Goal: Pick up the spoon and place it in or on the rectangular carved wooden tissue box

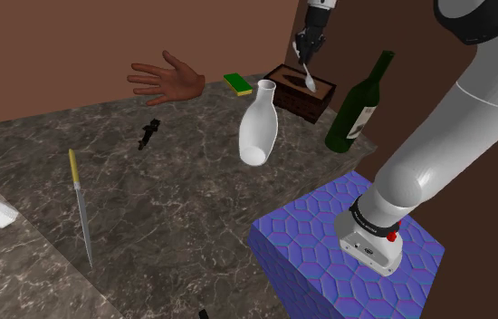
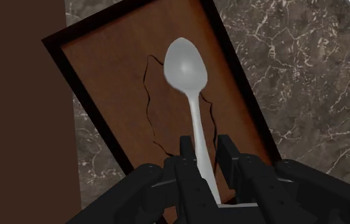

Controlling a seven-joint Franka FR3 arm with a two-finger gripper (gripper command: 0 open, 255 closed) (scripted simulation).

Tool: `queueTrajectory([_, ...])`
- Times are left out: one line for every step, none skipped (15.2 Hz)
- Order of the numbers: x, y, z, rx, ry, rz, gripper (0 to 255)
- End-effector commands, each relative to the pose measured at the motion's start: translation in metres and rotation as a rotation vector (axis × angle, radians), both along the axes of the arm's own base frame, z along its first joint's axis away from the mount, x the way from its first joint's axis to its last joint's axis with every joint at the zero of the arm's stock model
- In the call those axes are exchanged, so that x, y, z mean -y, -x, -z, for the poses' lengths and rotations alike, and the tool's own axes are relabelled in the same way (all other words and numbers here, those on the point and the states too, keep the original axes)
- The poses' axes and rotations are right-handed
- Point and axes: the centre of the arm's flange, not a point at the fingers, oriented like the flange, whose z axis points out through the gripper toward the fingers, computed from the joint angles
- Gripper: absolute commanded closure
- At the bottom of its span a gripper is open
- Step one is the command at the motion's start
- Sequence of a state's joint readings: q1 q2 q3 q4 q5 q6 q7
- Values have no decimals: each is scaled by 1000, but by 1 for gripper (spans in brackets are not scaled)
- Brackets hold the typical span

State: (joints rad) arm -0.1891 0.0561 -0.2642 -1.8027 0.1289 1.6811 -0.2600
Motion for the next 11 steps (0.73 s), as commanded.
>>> queueTrajectory([1,1,11,0,0,0,255])
queueTrajectory([1,1,16,0,0,0,255])
queueTrajectory([1,1,21,0,0,0,255])
queueTrajectory([1,1,26,0,0,0,255])
queueTrajectory([1,1,32,0,0,0,255])
queueTrajectory([1,1,37,0,0,0,255])
queueTrajectory([1,1,42,0,0,0,255])
queueTrajectory([1,1,48,0,0,0,255])
queueTrajectory([1,1,53,0,0,0,255])
queueTrajectory([1,1,60,0,0,0,255])
queueTrajectory([1,1,60,0,0,0,255])
